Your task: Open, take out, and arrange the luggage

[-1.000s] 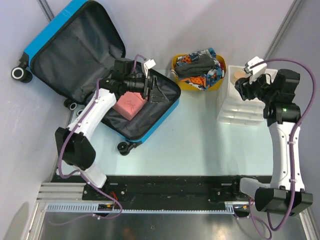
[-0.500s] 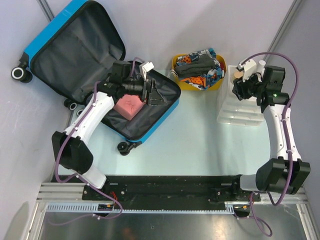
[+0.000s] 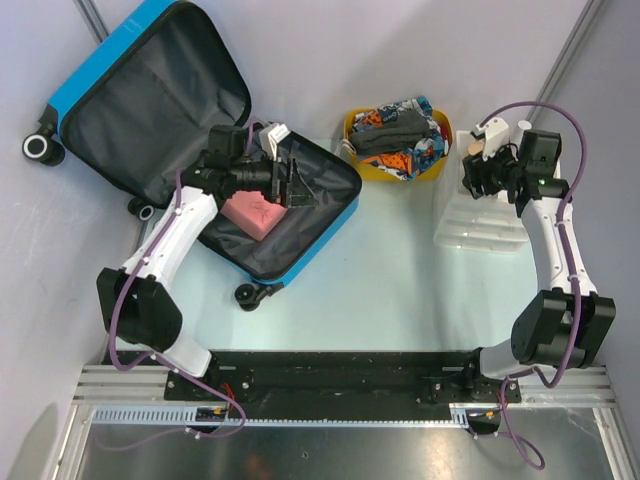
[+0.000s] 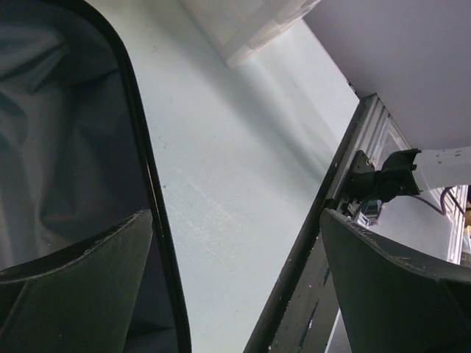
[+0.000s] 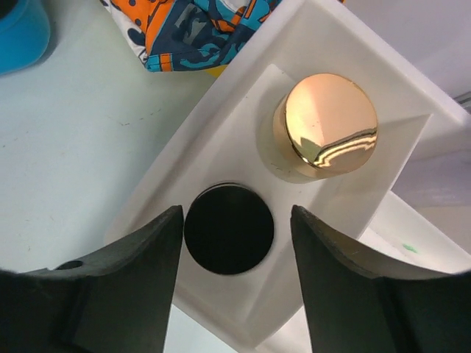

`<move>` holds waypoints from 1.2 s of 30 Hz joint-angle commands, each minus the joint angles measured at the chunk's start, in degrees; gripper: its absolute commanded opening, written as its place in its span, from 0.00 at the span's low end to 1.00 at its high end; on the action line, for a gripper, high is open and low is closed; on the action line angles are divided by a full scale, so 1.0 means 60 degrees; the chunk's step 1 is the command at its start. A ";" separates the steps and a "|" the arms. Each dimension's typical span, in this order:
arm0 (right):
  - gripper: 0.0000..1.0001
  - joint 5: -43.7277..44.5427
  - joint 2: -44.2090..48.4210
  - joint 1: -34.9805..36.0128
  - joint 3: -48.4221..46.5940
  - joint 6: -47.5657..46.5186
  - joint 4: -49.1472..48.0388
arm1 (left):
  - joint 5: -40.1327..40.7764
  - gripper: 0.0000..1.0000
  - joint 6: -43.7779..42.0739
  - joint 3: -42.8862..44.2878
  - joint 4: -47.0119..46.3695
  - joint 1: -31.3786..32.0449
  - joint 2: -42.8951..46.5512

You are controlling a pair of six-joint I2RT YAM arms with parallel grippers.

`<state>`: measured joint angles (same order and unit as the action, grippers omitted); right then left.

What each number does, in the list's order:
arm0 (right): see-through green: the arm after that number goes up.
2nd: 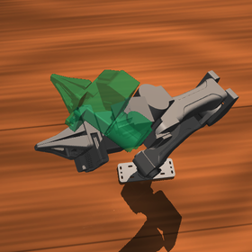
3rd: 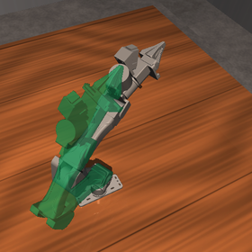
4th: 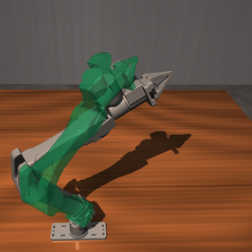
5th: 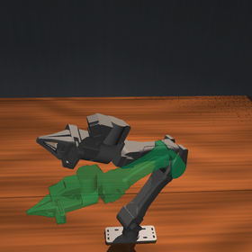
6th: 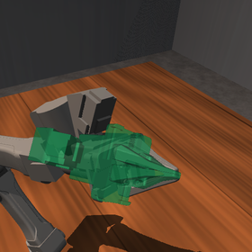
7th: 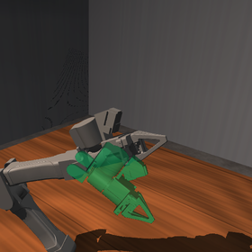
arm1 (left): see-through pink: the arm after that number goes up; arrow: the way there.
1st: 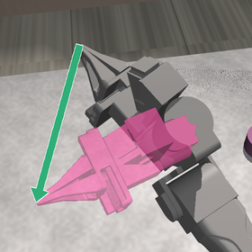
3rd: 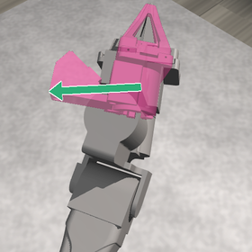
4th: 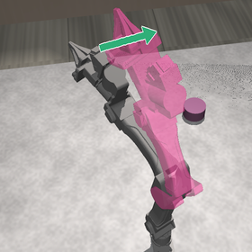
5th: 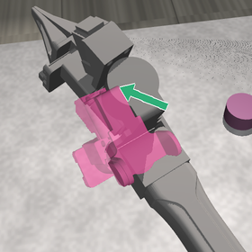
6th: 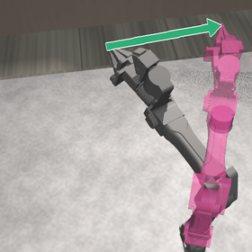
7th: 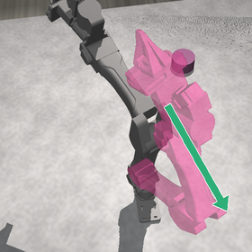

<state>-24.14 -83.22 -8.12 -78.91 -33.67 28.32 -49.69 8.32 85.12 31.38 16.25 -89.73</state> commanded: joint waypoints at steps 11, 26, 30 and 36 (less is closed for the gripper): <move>0.70 -0.0254 0.0803 0.0006 -0.1291 0.1519 -0.0208 | 0.0328 1.00 -0.0024 0.0271 -0.0117 -0.0204 0.0322; 0.61 0.3406 0.0365 0.2144 -0.0837 0.3253 -0.1247 | 0.0445 1.00 -0.0111 0.0257 -0.0117 -0.0204 0.0512; 0.54 0.4697 -0.0060 0.2467 -0.0837 0.3473 -0.1394 | 0.0503 1.00 -0.0199 0.0081 -0.0131 -0.0218 0.0658; 0.57 0.5326 -0.0558 0.2481 -0.0837 0.3751 -0.1087 | 0.0562 1.00 -0.0244 -0.0007 -0.0131 -0.0204 0.0688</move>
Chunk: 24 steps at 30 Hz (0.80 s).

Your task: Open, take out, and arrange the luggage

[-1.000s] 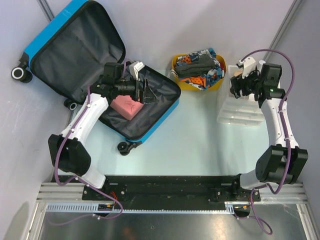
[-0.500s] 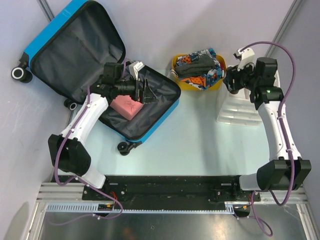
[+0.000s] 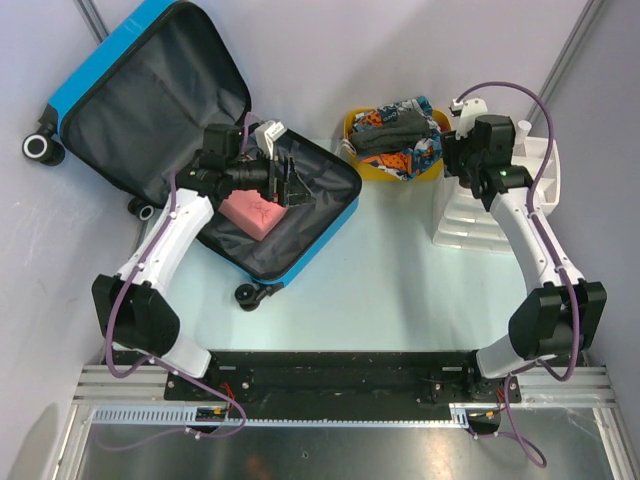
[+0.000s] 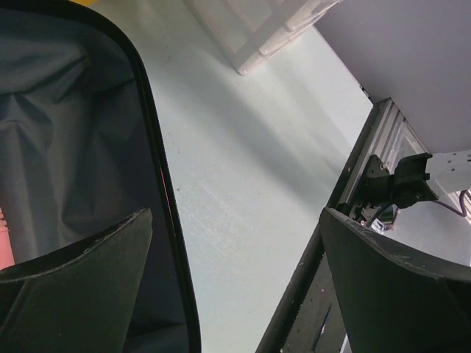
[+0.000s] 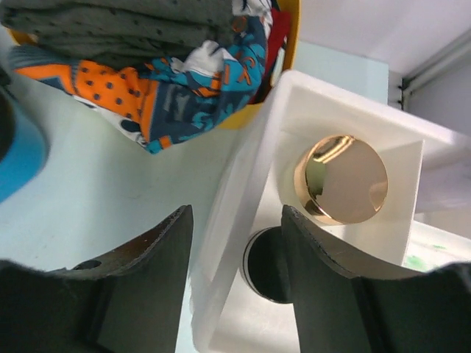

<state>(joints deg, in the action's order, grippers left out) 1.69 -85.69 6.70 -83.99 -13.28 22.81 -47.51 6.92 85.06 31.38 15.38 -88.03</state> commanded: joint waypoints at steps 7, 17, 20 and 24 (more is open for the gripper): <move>0.38 0.0393 -0.0337 -0.0296 0.0008 0.0455 0.0153 | 0.0198 1.00 0.0004 0.0077 -0.0117 -0.0058 0.0258; 0.00 -0.0047 -0.0396 -0.1892 -0.0270 0.0353 0.0549 | 0.0198 1.00 0.0019 0.0121 -0.0117 -0.0058 0.0184; 0.00 0.0010 -0.0352 -0.2156 -0.0285 0.0323 0.0258 | 0.0154 1.00 0.0033 0.0092 -0.0117 -0.0058 0.0140; 0.00 -0.0441 -0.0542 -0.2186 -0.0270 0.0265 -0.0605 | 0.0081 1.00 0.0019 0.0106 -0.0117 -0.0058 -0.0020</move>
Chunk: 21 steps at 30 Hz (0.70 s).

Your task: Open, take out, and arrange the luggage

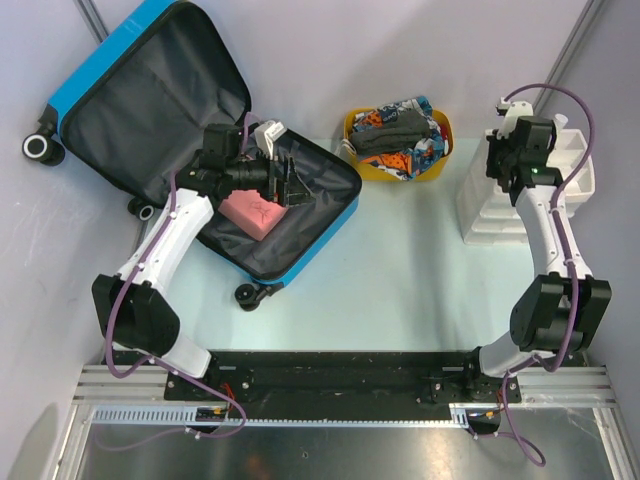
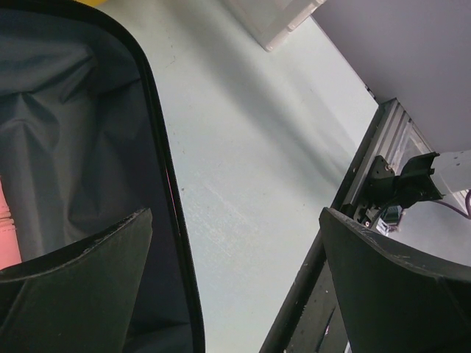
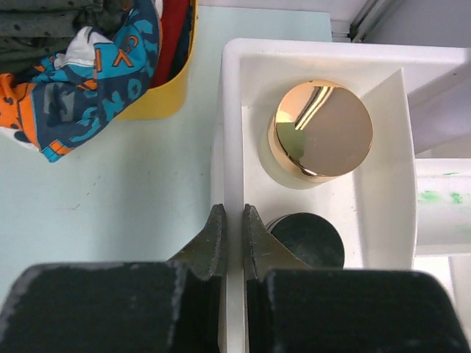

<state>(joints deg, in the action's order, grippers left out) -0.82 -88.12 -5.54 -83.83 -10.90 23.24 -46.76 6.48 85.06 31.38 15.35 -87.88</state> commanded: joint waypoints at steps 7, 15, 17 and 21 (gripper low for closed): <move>0.00 -0.0537 -0.1235 -0.0146 -0.0748 -0.0205 -0.2422 | 0.0059 1.00 -0.0229 0.0005 -0.0117 -0.0054 -0.0003; 0.00 -0.1196 -0.2947 -0.0161 -0.1920 0.0029 -0.4149 | 0.0337 1.00 -0.0611 -0.0479 -0.0131 -0.0186 0.0247; 0.00 -0.1240 -0.3329 -0.0131 -0.2445 0.0160 -0.4487 | 0.0367 1.00 -0.0655 -0.0596 -0.0117 -0.0288 0.0276; 0.00 -0.1255 -0.4384 -0.0131 -0.3456 0.0409 -0.5045 | 0.0674 1.00 -0.0758 -0.0743 -0.0117 -0.0493 0.0291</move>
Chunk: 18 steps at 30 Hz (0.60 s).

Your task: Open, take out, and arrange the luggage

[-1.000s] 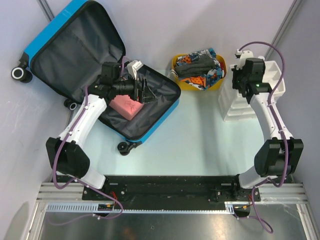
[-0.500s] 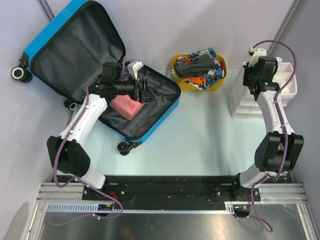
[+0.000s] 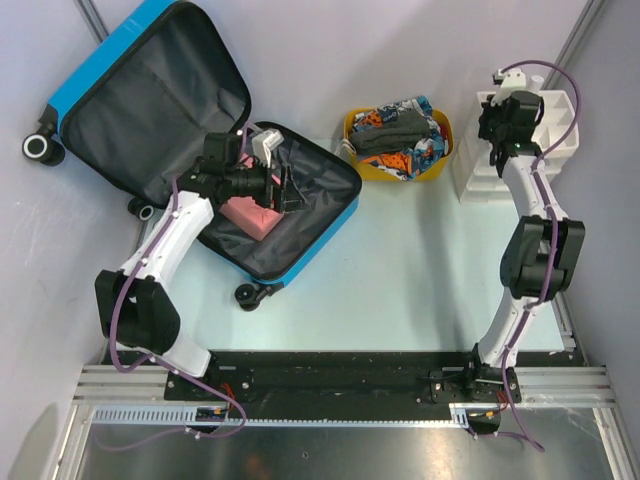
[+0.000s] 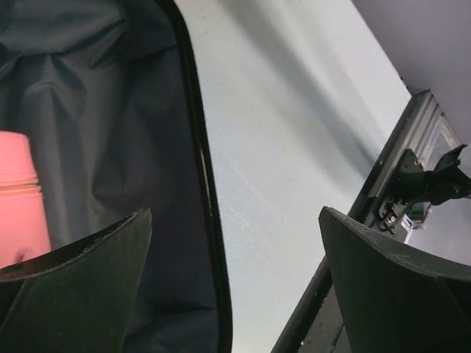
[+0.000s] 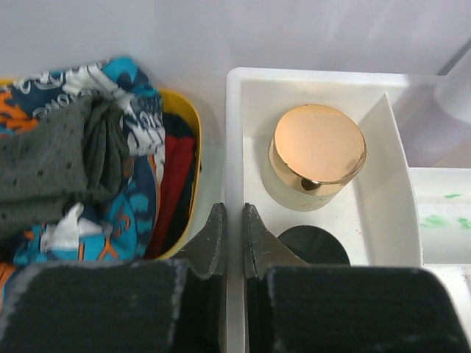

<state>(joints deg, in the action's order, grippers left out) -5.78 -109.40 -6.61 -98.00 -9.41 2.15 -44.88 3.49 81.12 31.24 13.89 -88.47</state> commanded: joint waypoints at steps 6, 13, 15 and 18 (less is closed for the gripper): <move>0.00 -0.0238 -0.2462 0.0135 -0.2693 0.0133 -0.2292 | 0.1619 1.00 -0.0391 -0.0029 -0.0095 -0.0834 0.0316; 0.59 -0.0528 -0.2759 0.0150 -0.3696 0.0440 -0.1560 | 0.2675 1.00 -0.0098 -0.0102 0.0007 -0.2284 0.0198; 0.69 -0.0764 -0.1940 0.0164 -0.3051 0.0455 -0.1706 | 0.2779 1.00 -0.0083 -0.0102 -0.0007 -0.2841 0.0213; 0.78 -0.1335 -0.0695 0.0267 -0.1820 0.0324 -0.1999 | 0.2691 1.00 -0.0025 -0.0175 -0.0007 -0.3325 0.0286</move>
<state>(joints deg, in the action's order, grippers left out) -9.26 -125.23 -5.72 -114.65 -7.22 -5.72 -31.27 1.26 80.53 31.42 -2.92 -88.44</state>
